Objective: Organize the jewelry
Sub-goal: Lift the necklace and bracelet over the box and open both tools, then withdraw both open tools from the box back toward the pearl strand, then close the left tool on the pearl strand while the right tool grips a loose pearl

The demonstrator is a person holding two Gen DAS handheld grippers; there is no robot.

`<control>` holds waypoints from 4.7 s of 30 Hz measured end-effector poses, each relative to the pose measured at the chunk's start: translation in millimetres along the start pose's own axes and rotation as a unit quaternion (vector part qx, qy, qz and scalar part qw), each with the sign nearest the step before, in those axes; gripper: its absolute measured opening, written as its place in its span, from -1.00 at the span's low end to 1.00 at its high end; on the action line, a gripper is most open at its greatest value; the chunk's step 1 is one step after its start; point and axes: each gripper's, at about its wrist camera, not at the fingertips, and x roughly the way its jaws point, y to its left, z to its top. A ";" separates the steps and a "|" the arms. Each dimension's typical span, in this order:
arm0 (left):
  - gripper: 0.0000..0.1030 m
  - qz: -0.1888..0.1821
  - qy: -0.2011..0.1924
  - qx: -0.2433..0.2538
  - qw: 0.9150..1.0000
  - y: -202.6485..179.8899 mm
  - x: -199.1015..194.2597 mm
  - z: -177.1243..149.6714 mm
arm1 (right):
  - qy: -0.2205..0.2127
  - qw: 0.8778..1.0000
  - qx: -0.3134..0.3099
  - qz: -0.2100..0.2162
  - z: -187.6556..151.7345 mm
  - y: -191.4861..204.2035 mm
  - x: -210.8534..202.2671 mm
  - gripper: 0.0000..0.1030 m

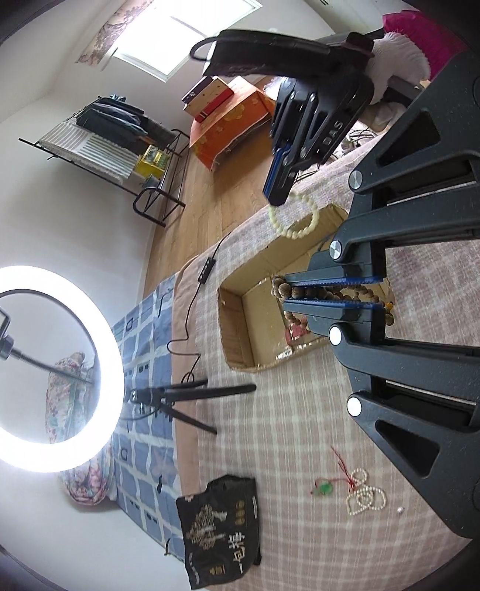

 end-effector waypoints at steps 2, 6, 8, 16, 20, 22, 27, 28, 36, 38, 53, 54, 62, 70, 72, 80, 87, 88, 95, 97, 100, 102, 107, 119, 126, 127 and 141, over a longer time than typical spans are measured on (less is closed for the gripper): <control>-0.92 -0.005 0.005 0.000 1.000 -4.1 8.0 0.0 | 0.003 1.000 0.005 0.004 4.1 -5.8 8.7 -0.90; -0.92 -0.011 0.011 0.005 1.000 -11.2 21.1 -0.5 | 0.009 1.000 0.008 0.005 11.2 -13.7 27.2 -0.90; -0.92 -0.015 0.015 0.003 1.000 -12.9 27.3 -0.4 | 0.010 1.000 0.008 0.004 15.1 -16.9 35.7 -0.90; -0.92 -0.007 0.024 0.031 0.999 -24.5 45.6 -6.7 | 0.017 1.000 0.019 0.008 25.9 -24.4 66.2 -0.90; -0.92 0.004 0.024 0.042 0.999 -27.0 51.4 -9.4 | 0.022 0.999 0.030 0.010 23.9 -28.4 75.2 -0.87; -0.86 0.009 0.026 0.046 0.999 -28.0 54.1 -10.3 | 0.023 0.999 0.033 0.009 22.7 -29.8 77.7 -0.55; -0.24 0.017 0.019 0.045 0.999 -23.8 54.2 -11.3 | 0.023 0.999 0.041 -0.002 18.5 -32.9 77.3 -0.23; -0.24 0.018 0.020 0.045 0.999 -23.0 53.8 -11.7 | 0.021 0.999 0.042 -0.005 18.1 -33.6 76.7 -0.13; -0.24 0.024 0.026 0.043 0.998 -17.6 48.6 -15.9 | 0.015 0.998 0.061 -0.026 12.0 -38.9 66.7 0.59; -0.09 0.028 0.027 0.044 0.998 -16.5 47.0 -16.8 | 0.015 0.997 0.062 -0.033 11.5 -37.9 64.2 0.66; 0.29 0.047 0.024 0.036 0.998 6.9 18.2 -24.5 | 0.004 0.997 0.062 -0.055 7.2 -23.4 38.1 0.96; 0.29 0.049 0.024 0.035 0.998 10.5 15.7 -24.7 | 0.004 0.997 0.061 -0.055 6.9 -21.1 36.0 0.96; 0.29 0.062 0.013 0.016 0.998 45.1 -10.5 -27.7 | -0.008 0.997 0.056 -0.049 7.8 -2.6 20.7 0.97; 0.29 0.088 0.000 -0.003 0.996 92.7 -40.5 -33.4 | -0.014 0.998 0.035 -0.040 6.7 25.4 10.2 0.99; 0.29 0.093 -0.003 -0.009 0.996 108.4 -46.7 -35.1 | -0.017 0.999 0.029 -0.034 6.6 34.9 7.9 0.99; 0.29 0.117 -0.001 -0.043 0.992 170.3 -66.0 -46.7 | -0.018 1.000 0.004 -0.004 5.2 75.2 7.5 0.99; 0.29 0.127 0.017 -0.054 0.990 209.6 -66.2 -60.3 | -0.010 0.999 -0.030 0.026 -2.0 118.3 16.7 0.99; 0.29 0.125 0.021 -0.058 0.990 215.3 -64.4 -62.2 | -0.009 0.999 -0.033 0.030 -3.6 122.2 17.9 0.98; 0.29 0.116 0.042 -0.084 0.989 242.9 -45.6 -76.1 | 0.010 0.997 -0.037 0.064 -16.6 151.0 42.8 0.84; 0.29 0.111 0.049 -0.090 0.989 248.0 -39.1 -80.3 | 0.019 0.997 -0.036 0.070 -21.5 155.5 52.0 0.77; 0.29 0.104 0.059 -0.096 0.988 254.7 -27.8 -86.9 | 0.036 0.996 -0.037 0.079 -31.5 163.8 71.0 0.73; 0.29 0.100 0.066 -0.100 0.988 259.3 -20.6 -90.7 | 0.050 0.994 -0.036 0.087 -37.9 166.9 82.3 0.64; 0.29 0.091 0.081 -0.103 0.987 264.7 -3.5 -99.0 | 0.071 0.992 -0.040 0.101 -53.3 175.4 104.2 0.59; 0.29 0.104 0.116 -0.040 0.987 247.3 35.2 -107.8 | 0.103 0.983 -0.078 0.130 -75.9 202.5 135.7 0.22; 0.29 0.132 0.128 -0.002 0.983 239.6 51.9 -111.8 | 0.114 0.980 -0.085 0.139 -82.3 209.7 149.7 0.00; 0.29 0.134 0.129 -0.001 0.983 240.2 53.5 -112.0 | 0.115 0.980 -0.086 0.140 -83.0 210.7 150.9 -0.05; 0.11 0.162 0.121 0.017 0.979 242.3 66.6 -110.5 | 0.121 0.978 -0.098 0.142 -78.7 223.6 167.3 -0.29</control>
